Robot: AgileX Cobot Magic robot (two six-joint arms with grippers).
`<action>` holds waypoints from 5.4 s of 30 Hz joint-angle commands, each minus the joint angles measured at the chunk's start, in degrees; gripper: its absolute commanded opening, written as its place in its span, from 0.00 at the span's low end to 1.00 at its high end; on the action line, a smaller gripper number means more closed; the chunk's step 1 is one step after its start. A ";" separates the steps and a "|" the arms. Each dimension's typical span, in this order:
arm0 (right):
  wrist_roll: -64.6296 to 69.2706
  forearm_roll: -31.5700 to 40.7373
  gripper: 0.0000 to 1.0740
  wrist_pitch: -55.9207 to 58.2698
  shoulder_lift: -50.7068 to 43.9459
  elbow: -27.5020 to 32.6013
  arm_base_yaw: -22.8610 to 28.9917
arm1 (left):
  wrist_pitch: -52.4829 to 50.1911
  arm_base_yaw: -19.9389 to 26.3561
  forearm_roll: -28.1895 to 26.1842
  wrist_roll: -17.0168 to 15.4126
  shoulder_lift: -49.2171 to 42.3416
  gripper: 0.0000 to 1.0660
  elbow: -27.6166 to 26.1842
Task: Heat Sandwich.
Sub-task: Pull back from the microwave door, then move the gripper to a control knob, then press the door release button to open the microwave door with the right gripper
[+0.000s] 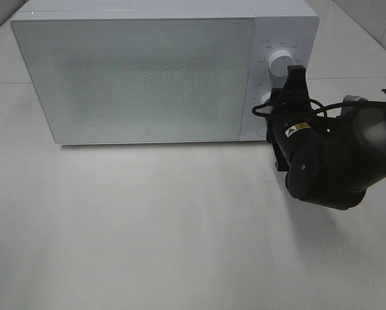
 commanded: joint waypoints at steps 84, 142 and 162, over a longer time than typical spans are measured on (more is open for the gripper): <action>-67.38 -8.65 0.71 45.78 -33.46 13.24 0.00 | 0.00 0.00 -0.11 -0.11 -1.66 0.95 0.17; -69.90 -44.06 0.71 125.19 -99.24 3.61 -11.69 | 0.00 0.00 -0.11 -0.11 -1.66 0.95 0.17; -70.30 -45.49 0.71 125.36 -117.69 12.03 -27.22 | 0.00 0.00 -0.11 -0.11 -1.66 0.95 0.17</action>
